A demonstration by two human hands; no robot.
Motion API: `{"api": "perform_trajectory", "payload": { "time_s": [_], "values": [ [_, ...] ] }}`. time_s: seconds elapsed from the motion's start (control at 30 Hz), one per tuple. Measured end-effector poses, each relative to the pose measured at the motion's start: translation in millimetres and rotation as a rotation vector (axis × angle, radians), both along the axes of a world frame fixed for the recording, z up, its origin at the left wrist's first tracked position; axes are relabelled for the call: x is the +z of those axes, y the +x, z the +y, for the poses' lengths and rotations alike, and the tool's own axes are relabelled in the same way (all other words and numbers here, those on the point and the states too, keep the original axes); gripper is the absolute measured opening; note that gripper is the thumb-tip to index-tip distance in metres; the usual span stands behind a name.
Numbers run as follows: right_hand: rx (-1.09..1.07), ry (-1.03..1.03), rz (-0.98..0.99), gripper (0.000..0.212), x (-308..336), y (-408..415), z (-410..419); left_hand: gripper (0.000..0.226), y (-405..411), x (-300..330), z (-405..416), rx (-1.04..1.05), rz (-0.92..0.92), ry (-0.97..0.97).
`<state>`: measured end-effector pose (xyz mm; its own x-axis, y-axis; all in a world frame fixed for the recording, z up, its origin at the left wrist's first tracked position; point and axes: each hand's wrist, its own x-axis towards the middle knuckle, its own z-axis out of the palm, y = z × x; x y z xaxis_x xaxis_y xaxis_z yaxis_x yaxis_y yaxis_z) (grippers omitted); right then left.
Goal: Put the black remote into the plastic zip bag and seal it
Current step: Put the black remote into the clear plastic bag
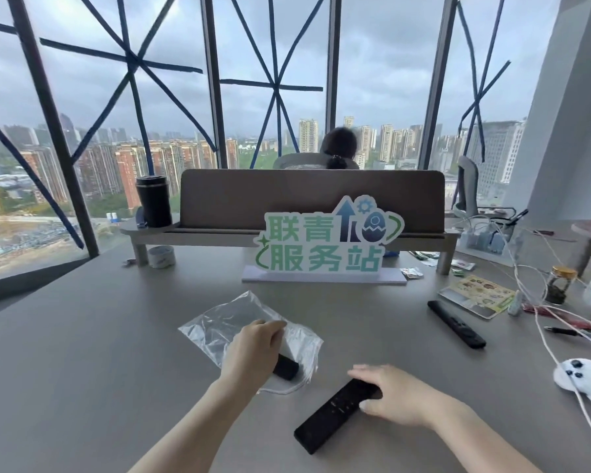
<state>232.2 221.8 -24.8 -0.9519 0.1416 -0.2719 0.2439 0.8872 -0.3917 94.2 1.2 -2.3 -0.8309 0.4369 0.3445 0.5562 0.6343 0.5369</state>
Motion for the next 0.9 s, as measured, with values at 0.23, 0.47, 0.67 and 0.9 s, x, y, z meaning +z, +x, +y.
{"api": "perform_trajectory", "payload": {
  "time_s": [0.23,0.47,0.67,0.9],
  "values": [
    [0.03,0.154,0.115,0.012,-3,24,1,0.029,6,-5,-2,0.037,-0.024,0.015],
    [-0.114,-0.042,0.163,0.007,17,58,8,0.027,14,-2,18,-0.005,-0.064,0.089],
    [-0.213,0.169,0.28,0.015,32,8,-18,0.028,22,24,50,-0.09,-0.056,0.117],
    [-0.27,-0.137,0.278,0.065,18,-20,-22,0.029,19,35,63,-0.109,-0.077,0.14]
  ]
}}
